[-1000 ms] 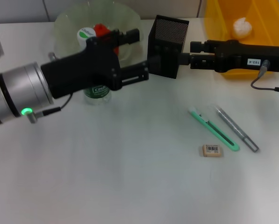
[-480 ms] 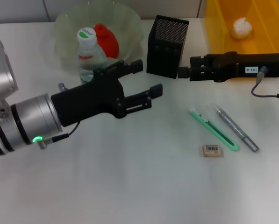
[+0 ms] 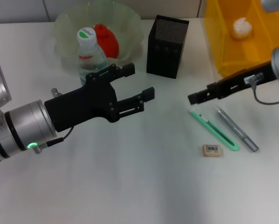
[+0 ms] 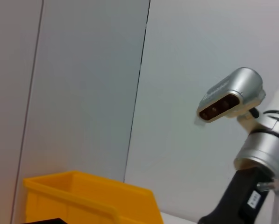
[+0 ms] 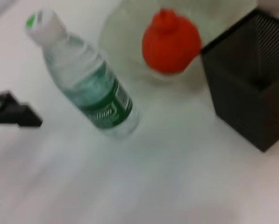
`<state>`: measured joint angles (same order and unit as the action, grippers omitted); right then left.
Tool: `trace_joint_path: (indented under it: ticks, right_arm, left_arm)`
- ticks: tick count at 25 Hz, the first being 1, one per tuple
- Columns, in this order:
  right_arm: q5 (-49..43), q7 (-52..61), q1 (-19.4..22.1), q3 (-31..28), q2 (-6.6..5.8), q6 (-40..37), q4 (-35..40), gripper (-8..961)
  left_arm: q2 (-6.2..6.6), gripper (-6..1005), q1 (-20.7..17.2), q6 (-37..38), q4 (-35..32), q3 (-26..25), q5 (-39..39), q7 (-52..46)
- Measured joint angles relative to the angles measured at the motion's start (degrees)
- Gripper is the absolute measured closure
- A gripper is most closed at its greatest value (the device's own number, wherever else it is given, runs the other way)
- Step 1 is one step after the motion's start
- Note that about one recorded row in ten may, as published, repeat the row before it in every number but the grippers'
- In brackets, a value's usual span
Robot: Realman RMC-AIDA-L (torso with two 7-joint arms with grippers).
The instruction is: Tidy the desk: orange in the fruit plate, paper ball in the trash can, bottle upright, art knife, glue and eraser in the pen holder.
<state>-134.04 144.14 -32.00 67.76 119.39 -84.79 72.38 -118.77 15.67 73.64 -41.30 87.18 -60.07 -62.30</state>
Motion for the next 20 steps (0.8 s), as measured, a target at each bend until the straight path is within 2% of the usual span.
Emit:
trace_joint_path:
  ticks: [5,6,13,18,20]
  right_arm:
    - [-3.2,4.8,-2.4,4.2,-0.06,-2.9,1.9,248]
    - [-6.3,7.1,-3.7,6.1,-0.13,-3.1,1.9,249]
    - [-12.9,11.2,-6.1,9.2,-0.06,-1.8,0.6,250]
    - [-13.4,11.4,-7.4,10.3,-0.08,0.6,-2.1,251]
    - [-14.0,11.5,-9.3,11.7,-0.09,2.2,-6.2,252]
  left_arm:
    - [-0.01,200,0.3,-0.1,0.3,-0.4,0.1,0.5]
    - [-0.01,200,0.3,-0.1,0.3,-0.4,0.1,0.5]
    - [-0.14,200,1.2,-0.2,3.8,-0.5,3.6,2.2]
    - [-0.09,200,1.6,-0.1,4.2,-0.5,3.9,2.3]
    - [-0.15,200,1.7,-0.1,4.2,-0.5,3.9,2.3]
